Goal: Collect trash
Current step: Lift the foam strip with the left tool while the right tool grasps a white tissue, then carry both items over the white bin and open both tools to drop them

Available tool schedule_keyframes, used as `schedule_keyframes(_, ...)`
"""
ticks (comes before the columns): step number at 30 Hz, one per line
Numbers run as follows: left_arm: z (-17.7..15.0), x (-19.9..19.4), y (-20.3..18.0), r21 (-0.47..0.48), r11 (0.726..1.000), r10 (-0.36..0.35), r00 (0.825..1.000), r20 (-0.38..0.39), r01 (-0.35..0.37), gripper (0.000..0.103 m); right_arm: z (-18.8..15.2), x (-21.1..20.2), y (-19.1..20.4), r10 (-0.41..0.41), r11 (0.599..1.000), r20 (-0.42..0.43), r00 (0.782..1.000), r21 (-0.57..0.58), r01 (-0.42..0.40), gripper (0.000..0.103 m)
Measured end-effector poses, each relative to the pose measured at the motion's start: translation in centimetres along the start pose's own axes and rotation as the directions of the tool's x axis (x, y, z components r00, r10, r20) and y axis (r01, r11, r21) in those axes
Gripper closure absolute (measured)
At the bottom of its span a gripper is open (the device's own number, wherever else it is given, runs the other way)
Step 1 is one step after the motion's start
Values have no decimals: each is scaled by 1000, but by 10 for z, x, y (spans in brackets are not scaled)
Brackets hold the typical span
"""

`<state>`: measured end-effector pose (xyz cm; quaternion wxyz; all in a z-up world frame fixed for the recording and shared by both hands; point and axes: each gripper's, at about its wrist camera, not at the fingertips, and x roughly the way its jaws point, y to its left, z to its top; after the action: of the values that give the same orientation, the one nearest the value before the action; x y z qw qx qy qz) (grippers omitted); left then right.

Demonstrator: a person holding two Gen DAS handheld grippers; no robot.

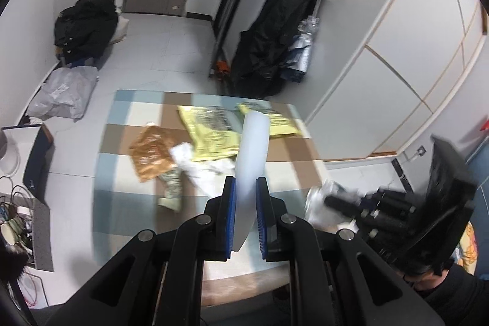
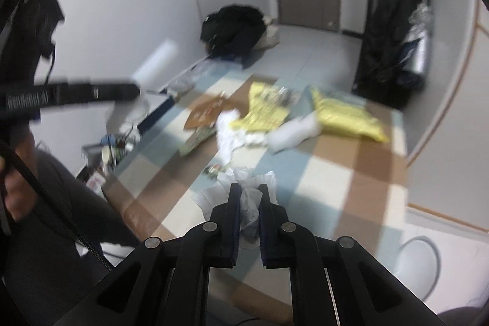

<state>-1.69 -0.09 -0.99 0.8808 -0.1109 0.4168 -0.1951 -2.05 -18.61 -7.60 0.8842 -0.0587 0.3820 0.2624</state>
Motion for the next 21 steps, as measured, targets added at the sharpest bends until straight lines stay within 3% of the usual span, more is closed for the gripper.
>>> schedule_keyframes(3,5,3,-25,28,999,-21,1000,-2,21,94,11,-35,-17,-15,1000,74,997,24,13,94)
schedule_keyframes(6,16,6,-45,34,998,-54,999,2,54,94,18,-68,-43,9,992,143,990,121,-26,94)
schedule_keyframes(10,28,11,-73,46,995,-92,996,9,91,94,16,-106,-70,-32,986,212,977,166,-4,94)
schedule_keyframes(12,35,17,-91,72,993,-90,996,11,89,94,17,-122,-85,-58,981,231,971,193,12,94)
schedule_keyframes(18,58,48,-141,109,978,-174,984,-31,176,94,22,-171,-144,-176,958,274,945,270,100,94)
schedule_keyframes(21,66,72,-171,137,961,-229,970,-80,238,94,21,-191,-179,-237,939,264,935,309,151,94)
